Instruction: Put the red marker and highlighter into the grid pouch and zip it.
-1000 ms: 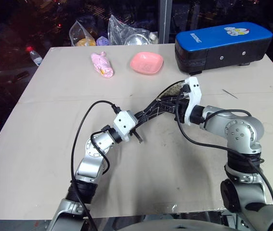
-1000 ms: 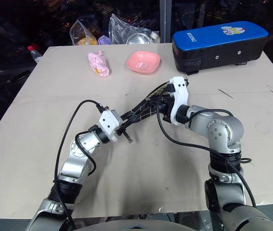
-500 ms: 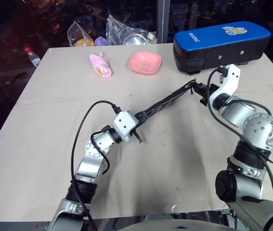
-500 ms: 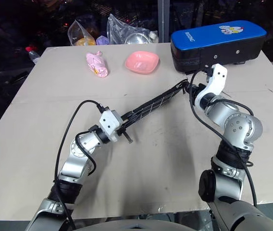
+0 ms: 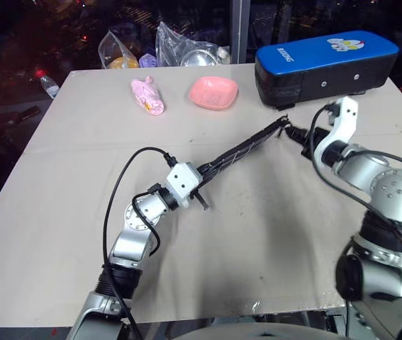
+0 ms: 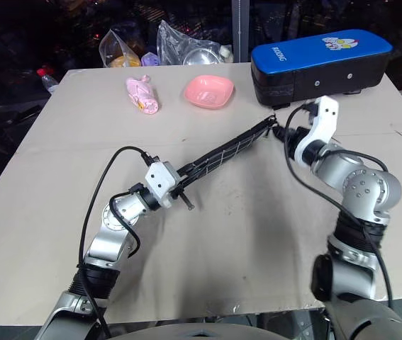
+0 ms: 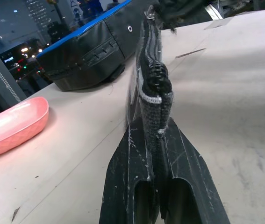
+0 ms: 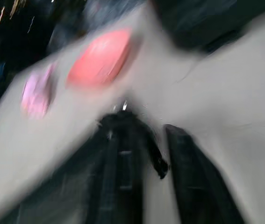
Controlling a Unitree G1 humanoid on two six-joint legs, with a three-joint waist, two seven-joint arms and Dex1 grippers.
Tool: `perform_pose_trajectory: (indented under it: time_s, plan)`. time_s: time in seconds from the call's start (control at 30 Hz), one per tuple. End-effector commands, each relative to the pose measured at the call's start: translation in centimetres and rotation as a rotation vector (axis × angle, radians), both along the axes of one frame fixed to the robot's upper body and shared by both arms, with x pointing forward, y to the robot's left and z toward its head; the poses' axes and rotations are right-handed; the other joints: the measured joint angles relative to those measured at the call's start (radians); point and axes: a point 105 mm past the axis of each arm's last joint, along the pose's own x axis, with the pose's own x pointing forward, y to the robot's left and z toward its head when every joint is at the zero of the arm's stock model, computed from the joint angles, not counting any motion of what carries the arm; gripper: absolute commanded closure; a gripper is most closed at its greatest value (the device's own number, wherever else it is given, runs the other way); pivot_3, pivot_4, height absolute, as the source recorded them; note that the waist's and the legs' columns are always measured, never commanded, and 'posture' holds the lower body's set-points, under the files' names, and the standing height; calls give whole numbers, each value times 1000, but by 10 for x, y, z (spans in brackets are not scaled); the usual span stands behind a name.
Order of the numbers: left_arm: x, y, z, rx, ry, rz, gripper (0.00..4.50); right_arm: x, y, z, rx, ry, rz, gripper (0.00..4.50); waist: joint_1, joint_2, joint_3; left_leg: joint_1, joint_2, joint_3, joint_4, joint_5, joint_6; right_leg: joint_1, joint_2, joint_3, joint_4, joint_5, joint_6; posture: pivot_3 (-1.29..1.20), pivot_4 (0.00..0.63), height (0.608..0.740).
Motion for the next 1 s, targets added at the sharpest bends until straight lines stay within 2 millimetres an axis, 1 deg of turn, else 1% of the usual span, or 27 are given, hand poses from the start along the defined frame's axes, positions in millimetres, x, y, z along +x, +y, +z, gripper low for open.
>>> perform_pose_trajectory:
  time_s: [0.03, 0.07, 0.13, 0.23, 0.27, 0.3, 0.33, 0.4, 0.43, 0.47, 0.53, 0.57, 0.63, 0.7, 0.83, 0.9, 1.0]
  plan:
    - [4, 14, 5, 51, -51, 40, 4500, -9, -8, -4, -219, -96, 89, 1761, 1, 0, 0, 0, 0, 0, 0, 0, 0, 0, 0, -1, 0, 0, 0, 0, 150, 734]
    - [3, 17, 3, 111, -75, 26, 4500, -9, -16, -9, -337, -155, 104, 1318, 0, 0, 0, 0, 0, 0, 0, 0, 0, 0, 0, -1, 0, 0, 0, 0, 150, 734]
    - [5, 27, 2, 144, -79, 37, 4500, -17, -26, -25, -461, -188, 211, 414, -1, 0, 0, 0, 0, 1, 0, 0, 0, 0, 0, -2, 0, 0, 0, 0, 150, 734]
    - [5, 34, 3, 148, -68, 36, 4500, -23, -39, -35, -480, -265, 300, 414, -7, 0, 0, 1, 1, 2, 0, 0, 0, 1, 1, -2, -1, 0, 1, 0, 150, 734]
    - [2, 37, 2, 162, -67, 16, 4187, -25, -45, -38, -484, -299, 322, 382, -8, 0, 0, 1, 1, 2, 0, 0, 0, 1, 1, -2, -1, 0, 1, 0, 150, 734]
    - [-2, 39, 2, 173, -60, -2, 3777, -29, -53, -44, -491, -315, 342, 373, -8, 0, 0, 1, 1, 2, 0, 0, 0, 1, 1, -2, -1, 0, 1, 0, 150, 734]
    - [-5, 41, 1, 176, -52, -12, 3686, -32, -60, -48, -496, -326, 356, 373, -7, 0, 0, 1, 1, 2, 0, 0, 0, 1, 1, -2, -1, 0, 1, 0, 150, 734]
    - [-9, 48, 1, 179, -46, -5, 2786, -35, -69, -50, -458, -354, 370, 373, -3, 0, 0, 1, 1, 2, 0, 0, 0, 1, 1, -2, -1, 0, 0, 0, 150, 734]
    - [-10, 50, 2, 169, -41, 6, 2501, -35, -72, -50, -444, -361, 373, 373, 1, 0, 0, 1, 1, 2, 0, 0, 0, 1, 1, -1, -1, 0, 0, 0, 150, 734]
    - [-12, 52, 2, 147, -22, 10, 2013, -35, -76, -52, -441, -365, 375, 373, 3, 0, 0, 1, 1, 2, 0, 0, 0, 1, 0, -1, -1, 0, 1, 0, 150, 734]
    - [-24, 53, 3, 95, 27, -25, 1287, -35, -84, -55, -443, -368, 378, 373, 4, 0, 1, 1, 1, 2, 1, 0, 0, 1, 0, -1, -2, 0, 1, 0, 150, 734]
    - [-29, 53, 3, 81, 41, -40, 783, -35, -87, -57, -442, -372, 380, 373, 4, 0, 1, 1, 1, 2, 1, 0, 0, 1, 0, -1, -2, 0, 0, 0, 150, 734]
    - [-40, 63, 0, 19, 137, -21, 75, -38, -96, -64, -454, -367, 416, 373, 4, 0, 1, 1, 1, 2, 1, 0, 0, 2, 0, 0, -2, 0, 0, 0, 150, 734]
    - [-50, 79, -9, -38, 274, 34, 75, -41, -106, -69, -430, -355, 435, 373, 3, 0, 1, 1, 1, 1, 1, 0, 0, 2, -1, 1, -2, 0, 0, 0, 150, 734]
    - [-68, 99, -32, -42, 454, 107, 75, -46, -118, -73, -406, -370, 494, 373, 4, 0, 1, 1, 2, 1, 1, 0, 0, 2, 0, 1, -2, 0, 0, 0, 150, 734]
    - [-73, 106, -39, -39, 498, 139, 75, -47, -121, -73, -376, -377, 515, 373, 4, 1, 1, 2, 2, 1, 1, 0, 0, 4, 0, 2, -2, 0, 0, 0, 150, 734]
    - [-79, 110, -45, -9, 521, 144, 75, -46, -124, -76, -389, -364, 543, 373, 7, 1, 2, 3, 2, 0, 1, 0, 0, 5, 0, 1, -3, 0, 0, 0, 150, 734]
